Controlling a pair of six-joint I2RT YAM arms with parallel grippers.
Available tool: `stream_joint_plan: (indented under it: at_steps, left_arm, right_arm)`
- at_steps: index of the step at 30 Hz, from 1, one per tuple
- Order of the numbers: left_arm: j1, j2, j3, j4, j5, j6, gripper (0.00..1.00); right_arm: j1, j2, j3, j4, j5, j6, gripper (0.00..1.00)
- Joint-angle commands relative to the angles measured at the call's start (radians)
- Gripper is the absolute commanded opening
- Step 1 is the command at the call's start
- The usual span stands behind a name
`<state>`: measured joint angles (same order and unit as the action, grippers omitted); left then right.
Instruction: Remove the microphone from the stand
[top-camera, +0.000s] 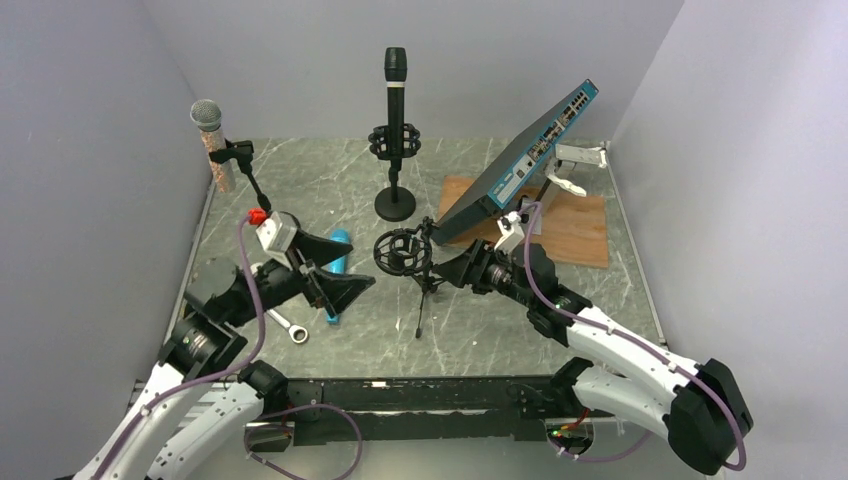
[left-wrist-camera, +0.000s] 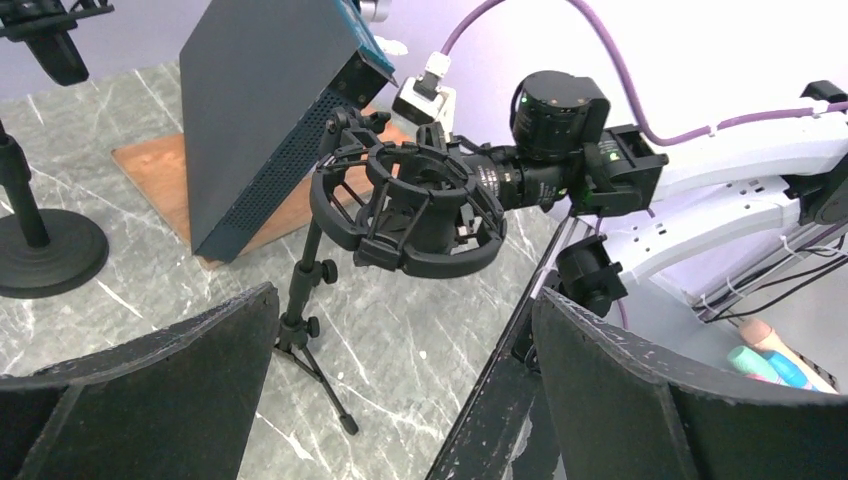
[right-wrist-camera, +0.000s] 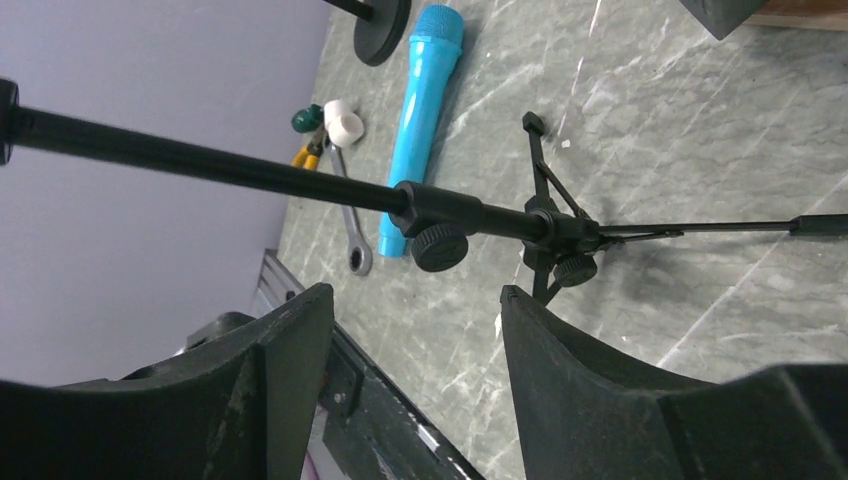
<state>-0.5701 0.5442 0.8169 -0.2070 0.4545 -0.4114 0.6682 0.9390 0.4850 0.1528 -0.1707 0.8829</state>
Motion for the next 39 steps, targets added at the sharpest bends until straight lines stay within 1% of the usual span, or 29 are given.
stream_joint_plan:
  at_steps: [1,3,6,11,15,22,24,28,31,32,35,36,39]
  left_arm:
    - [-0.002,-0.066,-0.051,0.139,-0.047,-0.056,0.99]
    - [-0.002,-0.051,-0.050,0.150,-0.020,-0.068,0.99]
    - [-0.002,-0.012,-0.025,0.135,0.021,-0.059,0.99]
    - [-0.002,-0.025,-0.043,0.124,0.001,-0.049,0.99]
    - [-0.002,-0.030,-0.053,0.124,0.007,-0.053,0.99]
    - [-0.002,-0.022,-0.053,0.119,0.007,-0.047,0.99]
    - [-0.002,-0.017,-0.054,0.119,0.014,-0.046,0.99]
    - [-0.002,-0.012,-0.050,0.112,0.013,-0.036,0.99]
    - [-0.002,-0.008,-0.047,0.108,0.010,-0.034,0.99]
    - [-0.001,-0.008,-0.046,0.109,0.011,-0.035,0.99]
    - [-0.002,-0.002,-0.047,0.107,0.011,-0.037,0.99]
    - [-0.003,-0.002,-0.048,0.106,0.008,-0.037,1.00]
    - [-0.002,-0.005,-0.052,0.106,0.000,-0.039,0.99]
  right_arm:
    - [-0.032,0.032,-0.034,0.182,-0.061,0.088,0.63]
    - [-0.055,0.059,-0.045,0.231,-0.096,0.109,0.60]
    - [-0.073,0.106,-0.051,0.290,-0.142,0.133,0.52]
    - [-0.074,0.177,-0.046,0.346,-0.170,0.133,0.44]
    - [-0.073,0.202,-0.039,0.344,-0.170,0.112,0.42]
    - [-0.073,0.230,-0.053,0.396,-0.171,0.100,0.42]
    - [-0.073,0.242,-0.055,0.416,-0.173,0.097,0.40]
    - [-0.071,0.271,-0.062,0.462,-0.189,0.106,0.31]
    - [-0.071,0.276,-0.071,0.485,-0.188,0.099,0.20]
    - [-0.070,0.274,-0.070,0.474,-0.182,0.090,0.17]
    - [-0.060,0.266,-0.067,0.428,-0.153,0.054,0.03]
    - [-0.057,0.265,-0.070,0.418,-0.144,0.043,0.00]
    - [-0.042,0.252,-0.075,0.379,-0.098,0.008,0.00]
